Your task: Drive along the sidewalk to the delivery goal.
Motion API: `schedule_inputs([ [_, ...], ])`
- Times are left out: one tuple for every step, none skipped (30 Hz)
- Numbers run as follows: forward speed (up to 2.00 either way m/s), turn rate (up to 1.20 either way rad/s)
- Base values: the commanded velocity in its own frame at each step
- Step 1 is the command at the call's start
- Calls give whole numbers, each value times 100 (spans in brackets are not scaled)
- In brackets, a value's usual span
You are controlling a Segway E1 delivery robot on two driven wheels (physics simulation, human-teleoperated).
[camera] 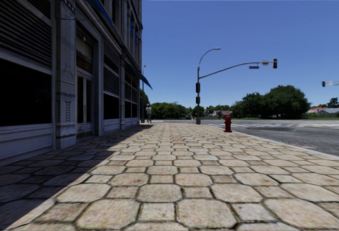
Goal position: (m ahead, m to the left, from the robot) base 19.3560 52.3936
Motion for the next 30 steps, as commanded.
schedule_inputs([
  [200, 80],
  [200, 6],
  [200, 0],
  [200, 0],
  [200, 0],
  [200, 0],
  [200, 0],
  [200, 0],
  [200, 0],
  [200, 0],
  [200, 0],
  [200, 0],
  [200, 0],
  [200, 0],
  [200, 0],
  [200, 0],
  [200, 0],
  [200, 0],
  [200, 0],
  [200, 0],
  [200, 0],
  [200, 0],
  [200, 0],
  [200, 0],
  [200, 0],
  [200, 0],
  [200, 0],
  [200, 0],
  [200, 0],
  [200, 0],
])
